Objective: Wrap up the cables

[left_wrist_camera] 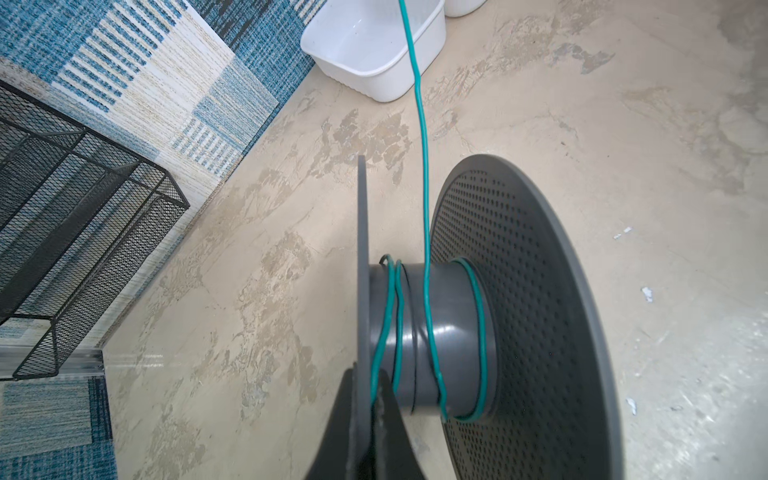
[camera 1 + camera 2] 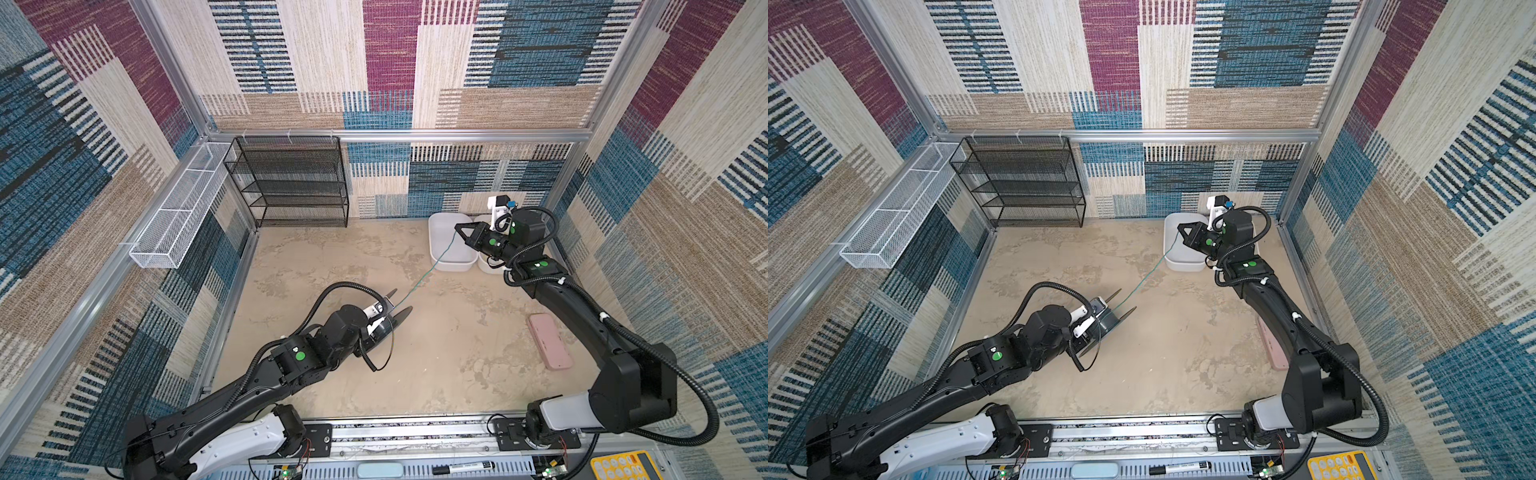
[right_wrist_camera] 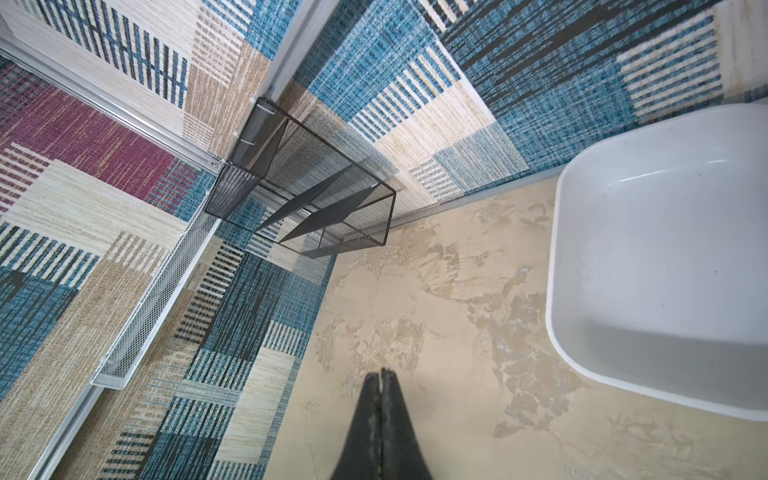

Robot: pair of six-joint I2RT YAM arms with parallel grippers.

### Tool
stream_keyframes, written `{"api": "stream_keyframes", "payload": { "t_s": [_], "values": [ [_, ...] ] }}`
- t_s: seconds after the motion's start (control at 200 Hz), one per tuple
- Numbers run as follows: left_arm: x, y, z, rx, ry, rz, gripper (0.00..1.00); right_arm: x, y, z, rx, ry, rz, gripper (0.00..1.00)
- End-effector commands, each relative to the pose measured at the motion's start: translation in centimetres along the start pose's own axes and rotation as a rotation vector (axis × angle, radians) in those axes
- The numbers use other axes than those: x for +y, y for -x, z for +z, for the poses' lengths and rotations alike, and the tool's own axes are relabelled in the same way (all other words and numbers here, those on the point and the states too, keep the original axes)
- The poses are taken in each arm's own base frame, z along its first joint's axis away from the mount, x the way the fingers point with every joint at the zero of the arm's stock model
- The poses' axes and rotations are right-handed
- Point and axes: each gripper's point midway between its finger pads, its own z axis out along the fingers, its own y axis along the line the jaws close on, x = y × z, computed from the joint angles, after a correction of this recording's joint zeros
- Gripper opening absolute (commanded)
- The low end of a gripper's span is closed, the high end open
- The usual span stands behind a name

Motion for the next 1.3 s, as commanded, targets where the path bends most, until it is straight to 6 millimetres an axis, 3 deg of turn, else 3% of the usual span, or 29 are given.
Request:
{"api": "stream_keyframes", "payload": {
  "t_s": [0.0, 0.14, 0.305, 0.561, 0.796, 0.982, 1.292],
  "values": [
    [-0.7, -2.1, -0.1, 0.078, -0.028, 0.026, 0.00, 1.0, 5.1, -0.4, -0.174, 0.037, -0.035, 0.00],
    [-0.8, -2.0, -0.2, 0.074, -0.029, 0.027, 0.00, 0.2, 6.2, 0.1, -0.188, 0.018, -0.030, 0.00],
    [-0.7, -1.5, -0.7, 0.049, -0.035, 0.001, 0.00, -1.9, 5.0, 1.1, -0.159, -0.023, -0.029, 0.00],
    [-0.8, 2.6, -1.9, -0.079, -0.104, -0.131, 0.00, -4.7, 1.2, 2.0, -0.084, -0.022, 0.021, 0.00],
    [-0.2, 6.4, -2.8, -0.169, -0.156, -0.253, 0.00, -5.3, -0.2, 1.7, -0.064, -0.021, 0.030, 0.00],
    [2.4, 8.9, -3.8, -0.248, -0.202, -0.448, 0.00, -6.3, -1.3, 1.4, -0.056, -0.039, 0.028, 0.00],
    [8.8, 12.1, -4.9, -0.432, -0.206, -0.834, 0.00, -6.9, -4.5, 1.3, -0.022, -0.042, 0.048, 0.00]
  ]
}}
